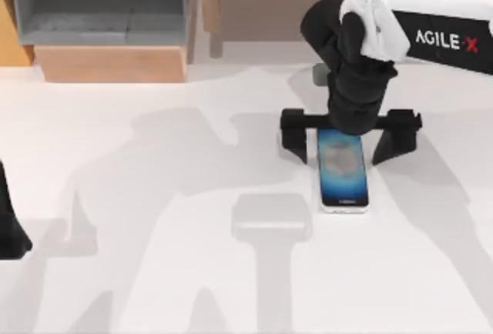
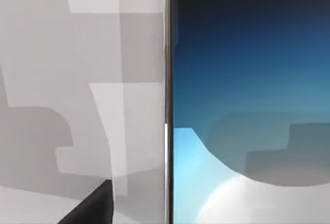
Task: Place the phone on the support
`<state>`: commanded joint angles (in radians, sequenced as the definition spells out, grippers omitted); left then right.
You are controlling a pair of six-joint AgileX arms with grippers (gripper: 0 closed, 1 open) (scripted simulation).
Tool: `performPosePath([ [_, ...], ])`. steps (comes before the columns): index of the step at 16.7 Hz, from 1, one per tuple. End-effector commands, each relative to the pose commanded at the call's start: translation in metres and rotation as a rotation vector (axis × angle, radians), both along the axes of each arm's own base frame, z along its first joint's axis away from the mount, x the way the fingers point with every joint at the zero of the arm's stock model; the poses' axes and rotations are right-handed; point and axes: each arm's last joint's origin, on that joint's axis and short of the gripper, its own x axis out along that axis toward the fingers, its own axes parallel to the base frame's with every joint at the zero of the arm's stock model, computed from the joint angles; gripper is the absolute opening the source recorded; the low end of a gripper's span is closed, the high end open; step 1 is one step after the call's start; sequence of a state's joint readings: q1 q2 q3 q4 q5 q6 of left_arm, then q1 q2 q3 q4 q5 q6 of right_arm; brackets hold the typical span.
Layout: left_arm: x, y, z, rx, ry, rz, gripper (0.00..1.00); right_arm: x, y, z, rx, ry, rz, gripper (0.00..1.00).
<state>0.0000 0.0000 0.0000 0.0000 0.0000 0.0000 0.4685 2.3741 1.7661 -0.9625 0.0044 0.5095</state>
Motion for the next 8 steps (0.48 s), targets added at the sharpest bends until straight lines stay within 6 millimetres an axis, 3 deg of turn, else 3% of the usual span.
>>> performPosePath([
  [2, 0.0000, 0.0000, 0.0000, 0.000, 0.000, 0.000, 1.00, 0.0000, 0.0000, 0.0000, 0.000, 0.000, 0.000, 1.00],
  [8, 0.0000, 0.0000, 0.0000, 0.000, 0.000, 0.000, 1.00, 0.0000, 0.0000, 0.0000, 0.000, 0.000, 0.000, 0.55],
])
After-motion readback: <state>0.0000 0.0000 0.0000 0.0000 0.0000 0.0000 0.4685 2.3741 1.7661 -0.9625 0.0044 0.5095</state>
